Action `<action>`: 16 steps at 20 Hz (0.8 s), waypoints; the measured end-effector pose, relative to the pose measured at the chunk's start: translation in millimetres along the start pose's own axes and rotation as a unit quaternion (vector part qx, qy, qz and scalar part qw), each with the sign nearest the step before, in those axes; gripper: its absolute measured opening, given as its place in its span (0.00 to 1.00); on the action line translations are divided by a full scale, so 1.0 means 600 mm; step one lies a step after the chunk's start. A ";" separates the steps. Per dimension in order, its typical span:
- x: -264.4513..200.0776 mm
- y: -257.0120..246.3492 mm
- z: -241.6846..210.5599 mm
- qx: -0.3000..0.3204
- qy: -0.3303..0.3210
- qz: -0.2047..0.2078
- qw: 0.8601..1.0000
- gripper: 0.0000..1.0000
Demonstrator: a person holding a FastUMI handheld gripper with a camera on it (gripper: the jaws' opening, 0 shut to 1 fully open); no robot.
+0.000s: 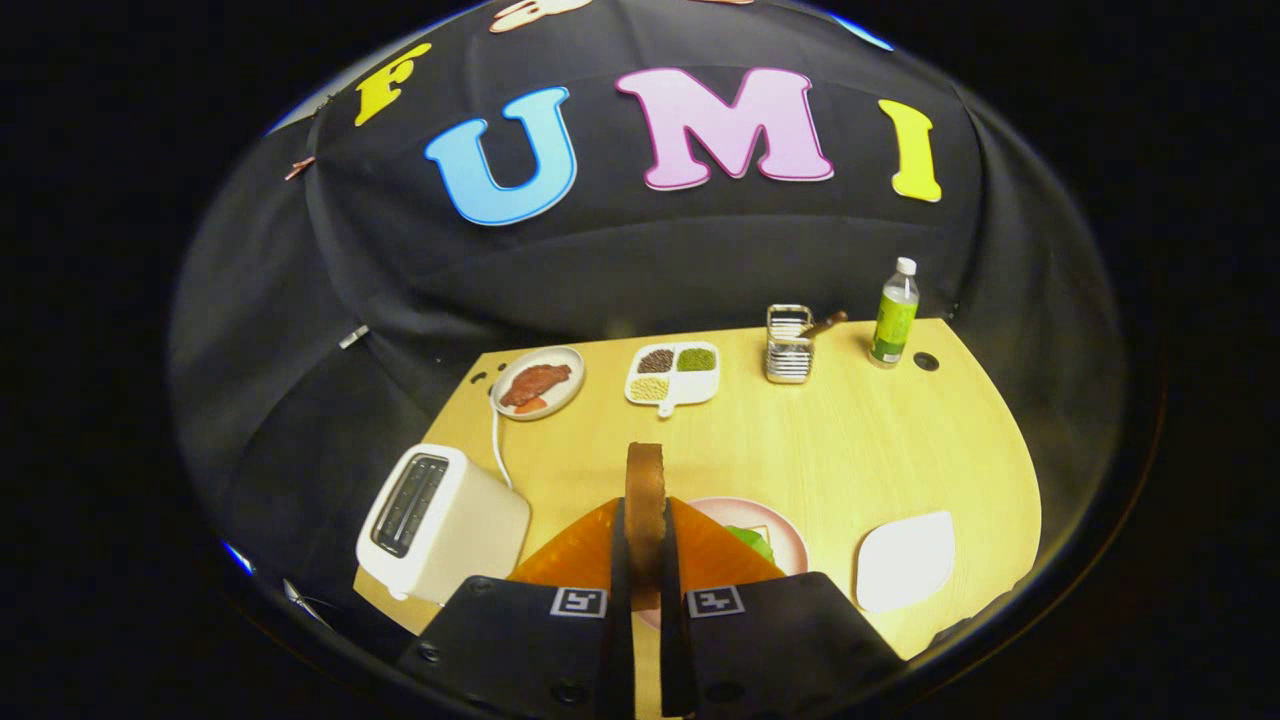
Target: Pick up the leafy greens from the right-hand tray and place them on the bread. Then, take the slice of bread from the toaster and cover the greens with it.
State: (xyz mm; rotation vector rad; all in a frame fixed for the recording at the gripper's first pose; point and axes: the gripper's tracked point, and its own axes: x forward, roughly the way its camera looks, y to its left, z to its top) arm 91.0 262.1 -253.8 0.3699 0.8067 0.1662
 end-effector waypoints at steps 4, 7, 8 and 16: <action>0.046 -0.009 -0.053 0.042 0.018 0.017 0.999 0.14; 0.083 -0.012 -0.094 0.091 0.038 0.032 0.995 0.14; 0.093 -0.019 -0.101 0.102 0.041 0.031 0.993 0.14; 0.142 -0.115 -0.151 0.082 0.062 -0.022 0.994 0.14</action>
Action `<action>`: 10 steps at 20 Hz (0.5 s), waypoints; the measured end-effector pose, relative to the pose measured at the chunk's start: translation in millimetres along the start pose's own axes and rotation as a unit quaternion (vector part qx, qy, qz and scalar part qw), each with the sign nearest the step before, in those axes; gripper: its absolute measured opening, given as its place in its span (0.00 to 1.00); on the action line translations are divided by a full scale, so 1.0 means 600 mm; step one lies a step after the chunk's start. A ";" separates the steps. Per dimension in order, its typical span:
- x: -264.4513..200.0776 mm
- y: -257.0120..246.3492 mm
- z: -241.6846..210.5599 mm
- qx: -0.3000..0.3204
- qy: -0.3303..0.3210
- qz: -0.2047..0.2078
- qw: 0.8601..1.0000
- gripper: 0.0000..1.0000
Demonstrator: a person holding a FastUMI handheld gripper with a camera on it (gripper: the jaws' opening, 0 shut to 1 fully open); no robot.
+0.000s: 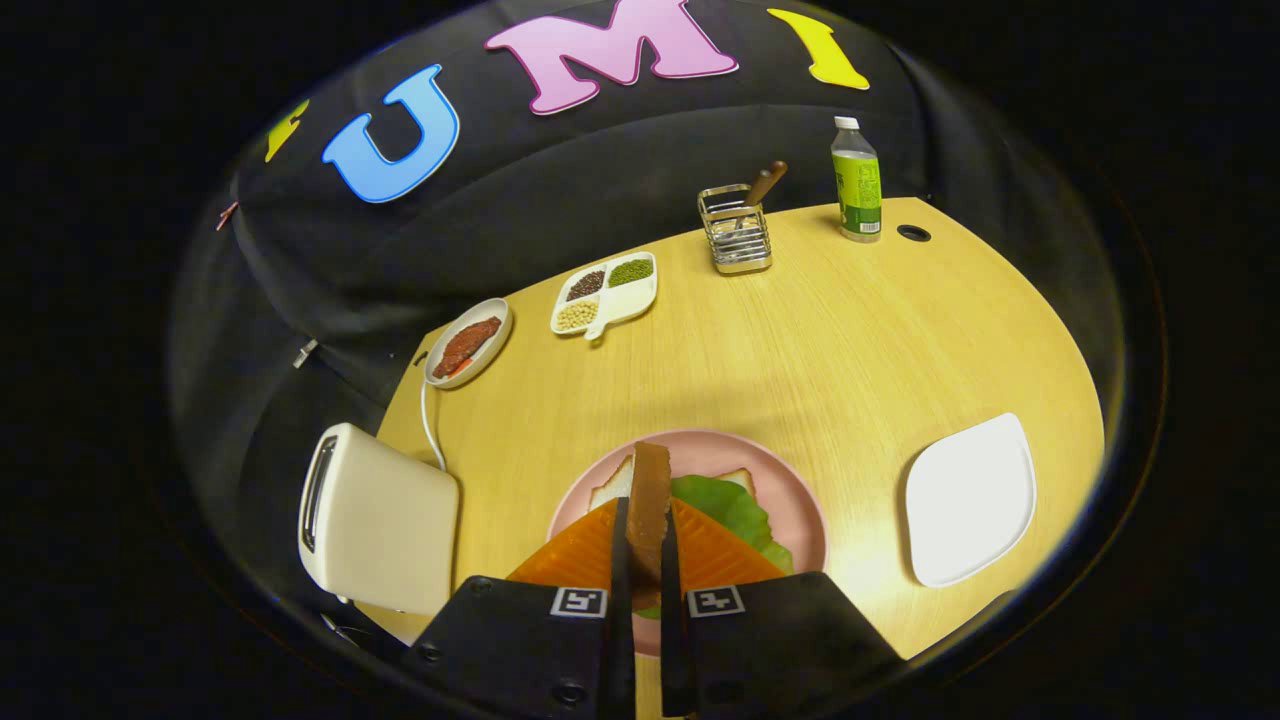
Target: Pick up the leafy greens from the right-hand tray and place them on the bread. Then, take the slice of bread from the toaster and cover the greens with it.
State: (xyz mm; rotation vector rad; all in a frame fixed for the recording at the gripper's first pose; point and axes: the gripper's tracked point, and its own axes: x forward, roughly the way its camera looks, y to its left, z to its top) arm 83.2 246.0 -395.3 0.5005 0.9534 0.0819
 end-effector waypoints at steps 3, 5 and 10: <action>0.018 -0.031 -0.014 -0.031 0.010 -0.019 0.999 0.14; 0.028 -0.046 -0.024 -0.048 0.017 -0.024 0.998 0.15; 0.049 -0.074 -0.037 -0.061 0.024 -0.047 0.997 0.26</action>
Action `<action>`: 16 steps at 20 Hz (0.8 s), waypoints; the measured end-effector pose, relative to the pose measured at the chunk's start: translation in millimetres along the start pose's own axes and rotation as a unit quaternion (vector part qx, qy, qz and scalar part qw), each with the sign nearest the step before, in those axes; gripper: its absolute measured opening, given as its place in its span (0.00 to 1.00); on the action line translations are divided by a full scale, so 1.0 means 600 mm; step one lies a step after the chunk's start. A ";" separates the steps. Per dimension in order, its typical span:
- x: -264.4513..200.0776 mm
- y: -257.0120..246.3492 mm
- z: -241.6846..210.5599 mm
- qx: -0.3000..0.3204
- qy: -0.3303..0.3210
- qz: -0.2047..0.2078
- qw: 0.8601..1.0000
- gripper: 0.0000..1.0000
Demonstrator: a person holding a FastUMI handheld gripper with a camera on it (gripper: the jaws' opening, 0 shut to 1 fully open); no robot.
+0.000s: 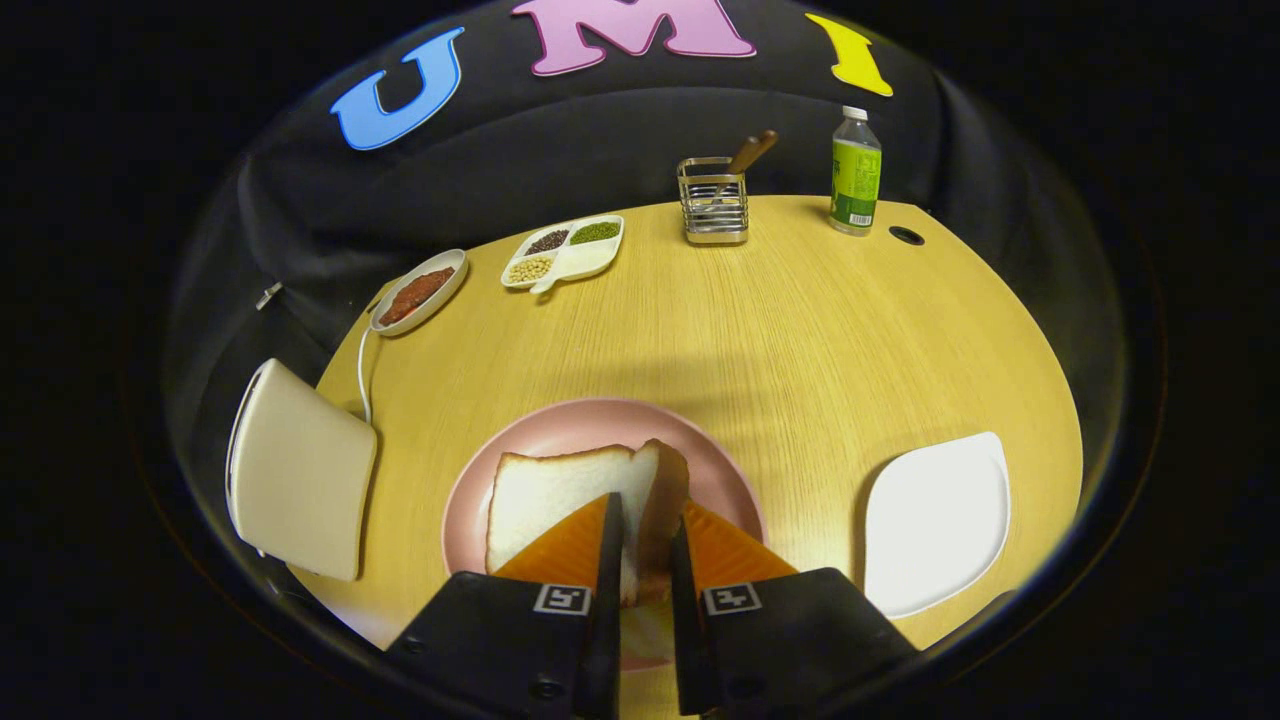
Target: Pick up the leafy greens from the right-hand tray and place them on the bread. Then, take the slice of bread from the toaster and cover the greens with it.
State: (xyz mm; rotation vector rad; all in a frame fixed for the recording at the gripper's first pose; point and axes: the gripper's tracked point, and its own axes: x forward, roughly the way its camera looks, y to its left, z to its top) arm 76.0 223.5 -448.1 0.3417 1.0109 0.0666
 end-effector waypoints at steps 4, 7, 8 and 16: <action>0.004 -0.012 -0.003 -0.007 0.003 -0.019 1.000 0.49; 0.002 -0.026 -0.003 -0.016 0.001 -0.045 0.999 0.67; 0.001 -0.024 -0.003 -0.018 0.000 -0.046 0.999 0.67; -0.040 -0.023 0.010 -0.031 -0.009 -0.060 0.998 1.00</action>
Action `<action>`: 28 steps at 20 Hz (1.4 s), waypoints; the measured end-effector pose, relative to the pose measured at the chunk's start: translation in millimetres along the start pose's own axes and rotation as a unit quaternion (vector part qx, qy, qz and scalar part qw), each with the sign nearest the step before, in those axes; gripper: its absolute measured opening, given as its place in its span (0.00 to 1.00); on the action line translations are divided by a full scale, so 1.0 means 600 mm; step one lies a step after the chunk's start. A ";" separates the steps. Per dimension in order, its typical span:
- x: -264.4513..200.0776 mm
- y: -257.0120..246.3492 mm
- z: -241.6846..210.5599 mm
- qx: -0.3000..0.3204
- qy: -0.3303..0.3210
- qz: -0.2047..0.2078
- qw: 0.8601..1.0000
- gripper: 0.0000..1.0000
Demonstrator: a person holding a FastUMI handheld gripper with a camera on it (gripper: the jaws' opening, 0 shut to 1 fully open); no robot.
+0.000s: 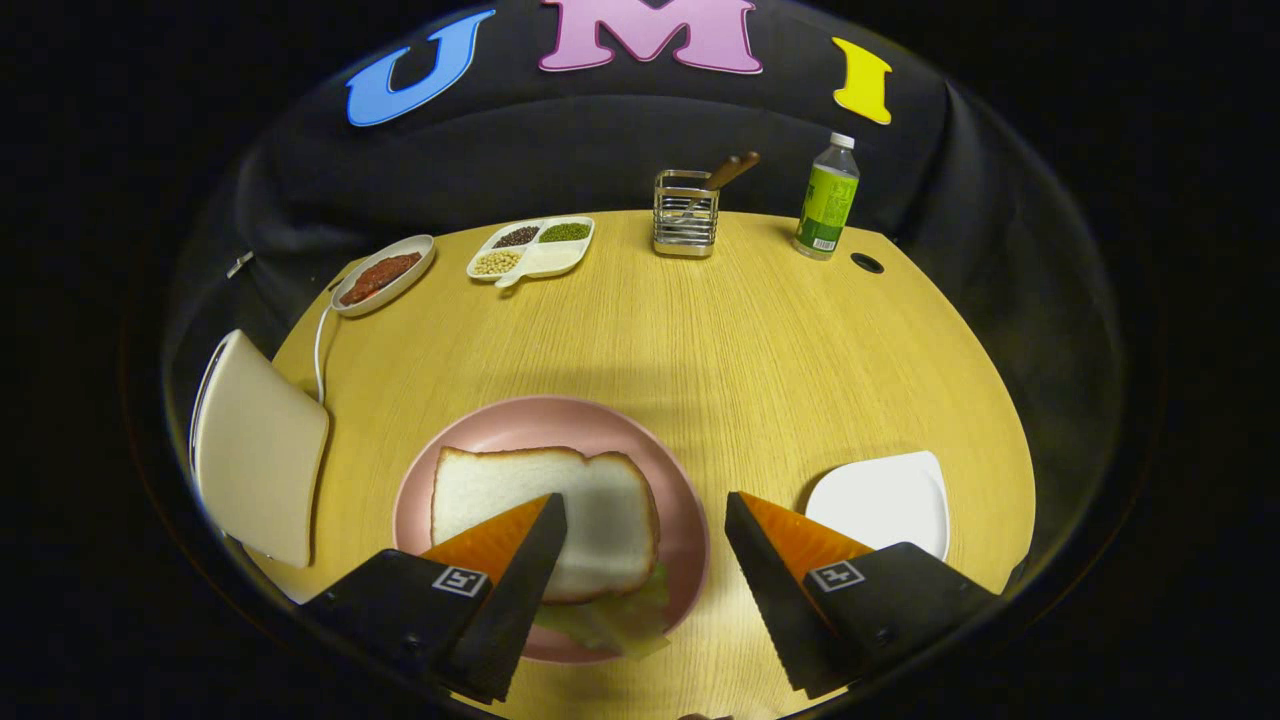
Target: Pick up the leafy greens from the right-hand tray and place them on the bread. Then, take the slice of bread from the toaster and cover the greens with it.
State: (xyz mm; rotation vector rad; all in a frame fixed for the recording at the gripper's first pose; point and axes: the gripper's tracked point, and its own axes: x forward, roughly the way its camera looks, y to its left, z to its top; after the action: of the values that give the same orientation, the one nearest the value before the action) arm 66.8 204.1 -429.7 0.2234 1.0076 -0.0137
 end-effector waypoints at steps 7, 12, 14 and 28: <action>-0.100 0.026 0.073 0.012 -0.061 0.035 0.997 1.00; -0.234 0.050 0.157 0.021 -0.143 0.079 0.986 0.99; -0.287 0.049 0.189 0.017 -0.183 0.084 0.979 1.00; -0.536 0.027 0.238 -0.088 -0.326 0.111 0.935 0.99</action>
State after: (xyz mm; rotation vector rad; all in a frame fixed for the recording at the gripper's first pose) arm 16.2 162.8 -83.5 0.1503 0.3135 0.1977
